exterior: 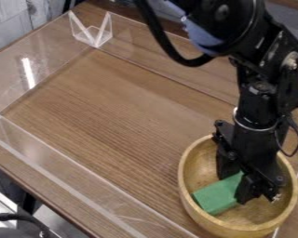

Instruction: Remove the green block from inside the brown bowl and put it on the table

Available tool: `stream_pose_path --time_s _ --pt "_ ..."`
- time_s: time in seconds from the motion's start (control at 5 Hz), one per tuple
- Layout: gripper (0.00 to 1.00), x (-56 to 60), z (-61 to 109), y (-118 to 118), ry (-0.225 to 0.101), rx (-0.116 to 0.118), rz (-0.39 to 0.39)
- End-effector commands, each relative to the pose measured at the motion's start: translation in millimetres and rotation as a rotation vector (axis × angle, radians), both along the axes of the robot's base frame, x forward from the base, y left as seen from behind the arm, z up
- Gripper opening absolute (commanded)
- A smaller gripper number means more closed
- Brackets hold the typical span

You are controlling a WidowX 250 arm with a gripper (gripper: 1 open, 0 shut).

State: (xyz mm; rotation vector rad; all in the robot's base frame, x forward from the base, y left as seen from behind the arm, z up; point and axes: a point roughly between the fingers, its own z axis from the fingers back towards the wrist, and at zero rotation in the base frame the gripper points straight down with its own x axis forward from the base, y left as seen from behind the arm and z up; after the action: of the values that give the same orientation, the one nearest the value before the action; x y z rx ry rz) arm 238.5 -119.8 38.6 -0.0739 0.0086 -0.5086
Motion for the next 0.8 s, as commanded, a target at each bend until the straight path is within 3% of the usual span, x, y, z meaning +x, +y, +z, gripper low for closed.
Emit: stream_pose_path --time_s 0.0,0.6 --pt "0.00 4.7 15.2 -3.6 -0.055 -0.021 0.002" --pt "0.00 1.7 14.0 -3.9 -0.045 -0.011 0.010"
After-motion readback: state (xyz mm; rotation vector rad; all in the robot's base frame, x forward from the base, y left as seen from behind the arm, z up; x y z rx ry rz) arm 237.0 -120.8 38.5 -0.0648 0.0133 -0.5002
